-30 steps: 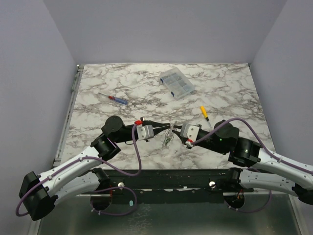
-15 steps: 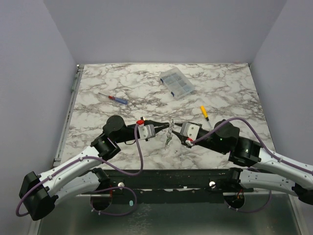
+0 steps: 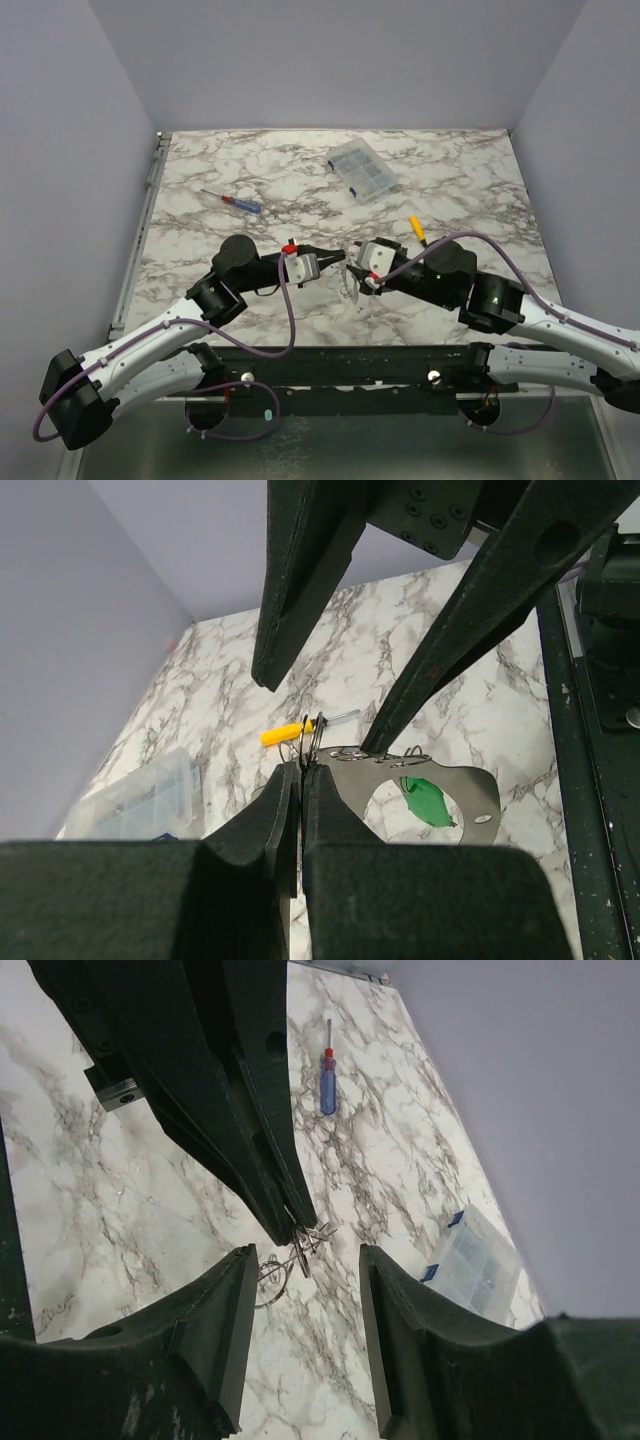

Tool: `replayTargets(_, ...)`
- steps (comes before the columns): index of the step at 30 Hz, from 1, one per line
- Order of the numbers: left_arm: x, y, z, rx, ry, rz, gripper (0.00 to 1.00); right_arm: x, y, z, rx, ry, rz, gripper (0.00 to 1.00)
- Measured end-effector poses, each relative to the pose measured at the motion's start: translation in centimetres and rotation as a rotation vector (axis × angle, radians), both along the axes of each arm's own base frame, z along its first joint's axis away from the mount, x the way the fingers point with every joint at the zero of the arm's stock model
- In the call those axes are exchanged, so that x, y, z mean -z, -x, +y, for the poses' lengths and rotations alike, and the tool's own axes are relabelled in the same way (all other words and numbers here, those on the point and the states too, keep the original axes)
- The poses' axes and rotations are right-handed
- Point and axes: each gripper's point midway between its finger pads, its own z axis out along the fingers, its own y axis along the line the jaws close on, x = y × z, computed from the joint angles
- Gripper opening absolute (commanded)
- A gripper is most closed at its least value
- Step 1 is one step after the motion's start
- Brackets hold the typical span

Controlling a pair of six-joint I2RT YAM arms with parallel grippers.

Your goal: Put the keys on the keyring

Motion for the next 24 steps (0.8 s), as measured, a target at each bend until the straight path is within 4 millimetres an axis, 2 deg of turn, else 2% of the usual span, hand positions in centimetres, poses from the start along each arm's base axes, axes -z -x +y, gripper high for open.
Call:
replayTargets(5,0.28,-0.07,0.05,-0.005,-0.010,0.003,0.00,-0.45,-0.23,0.42,-0.002,0.012,-0.004,0.42)
replayTargets(24,0.58,0.06,-0.01,-0.001,-0.023,0.002,0.00,0.51,-0.74,0.67,0.011,0.058,-0.006,0.37)
